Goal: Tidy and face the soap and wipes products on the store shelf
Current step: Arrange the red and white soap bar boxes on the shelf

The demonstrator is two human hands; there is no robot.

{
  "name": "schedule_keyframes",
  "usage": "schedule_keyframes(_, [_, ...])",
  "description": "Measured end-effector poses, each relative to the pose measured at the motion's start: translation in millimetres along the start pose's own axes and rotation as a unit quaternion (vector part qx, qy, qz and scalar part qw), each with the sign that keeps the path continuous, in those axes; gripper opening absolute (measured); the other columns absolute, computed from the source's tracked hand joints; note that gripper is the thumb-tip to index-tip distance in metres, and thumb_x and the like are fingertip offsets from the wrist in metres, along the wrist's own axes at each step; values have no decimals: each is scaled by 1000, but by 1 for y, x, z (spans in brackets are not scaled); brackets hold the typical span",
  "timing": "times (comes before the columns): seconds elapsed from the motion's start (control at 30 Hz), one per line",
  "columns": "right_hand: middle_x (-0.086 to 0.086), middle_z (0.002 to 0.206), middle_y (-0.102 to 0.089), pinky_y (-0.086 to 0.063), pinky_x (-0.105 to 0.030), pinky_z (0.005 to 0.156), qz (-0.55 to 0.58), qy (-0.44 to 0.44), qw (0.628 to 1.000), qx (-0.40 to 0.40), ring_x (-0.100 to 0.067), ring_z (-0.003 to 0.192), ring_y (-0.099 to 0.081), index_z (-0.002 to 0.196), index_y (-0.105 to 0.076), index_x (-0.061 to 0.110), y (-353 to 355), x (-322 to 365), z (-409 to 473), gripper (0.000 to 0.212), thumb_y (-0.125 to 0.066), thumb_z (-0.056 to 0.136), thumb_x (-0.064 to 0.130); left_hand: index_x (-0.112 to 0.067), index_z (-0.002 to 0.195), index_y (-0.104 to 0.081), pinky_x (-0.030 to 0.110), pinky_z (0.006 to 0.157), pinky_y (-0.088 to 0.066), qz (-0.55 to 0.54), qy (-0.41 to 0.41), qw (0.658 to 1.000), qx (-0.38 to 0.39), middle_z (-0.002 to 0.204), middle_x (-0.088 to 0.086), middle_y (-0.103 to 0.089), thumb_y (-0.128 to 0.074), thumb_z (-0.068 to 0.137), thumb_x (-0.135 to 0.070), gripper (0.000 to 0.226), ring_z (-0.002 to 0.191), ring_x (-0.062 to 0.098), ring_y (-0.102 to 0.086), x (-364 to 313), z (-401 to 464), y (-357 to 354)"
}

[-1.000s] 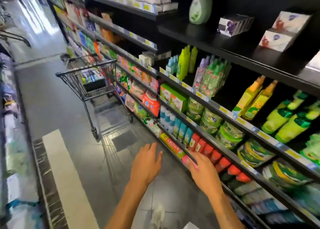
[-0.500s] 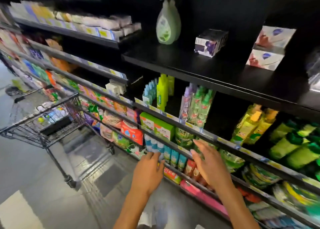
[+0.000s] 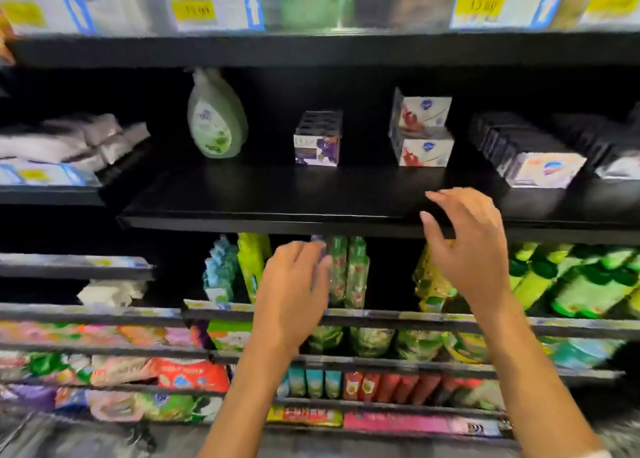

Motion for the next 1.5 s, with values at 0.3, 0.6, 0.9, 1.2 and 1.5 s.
schedule_keyframes(0.3, [-10,137,-68,-49,-51,109,-83,-27,986,144,-32,130,-61,132,-72,16,-14,-41,5,63,-47,99,63,-15,134,-62,51,98,-49,0,-77,995,58,123,7,-64,-51,106,-36,37,116,31,-55,-25,104,-26])
schedule_keyframes(0.6, [-3,138,-67,-45,-46,110,-55,-53,987,144,-25,135,-58,133,-72,22,-12,-44,2,60,-50,98,65,-15,131,-67,44,101,-54,-116,15,983,145,117,5,-70,-71,96,-23,35,111,27,-67,-62,225,-89])
schedule_keyframes(0.9, [2,143,-64,-43,-45,115,-40,-67,986,150,-21,138,-54,135,-71,24,-10,-46,1,66,-43,98,72,-29,149,-54,42,113,-47,-95,6,980,175,150,10,-58,-66,98,-21,54,136,33,-55,-72,270,-140])
schedule_keyframes(1.2, [9,130,-70,-48,-43,110,21,-99,984,147,-15,128,-60,127,-74,29,-5,-47,15,53,-48,98,66,-33,134,-69,40,105,-55,-158,-8,978,139,128,6,-72,-76,90,-14,49,120,28,-66,-54,273,-136])
schedule_keyframes(1.5, [15,114,-71,-54,-21,96,313,-278,906,64,2,109,-66,128,-64,36,-12,-59,93,32,-68,100,20,-15,122,-70,47,88,-64,-401,107,897,151,103,1,-67,-79,90,-7,34,102,28,-73,-43,245,-90])
Point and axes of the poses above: each hand's wrist, its own z-axis towards the middle knuckle, its own y-axis out of the back of the hand, x = y × z, the point moved 2 cm from there along z, towards the middle knuckle
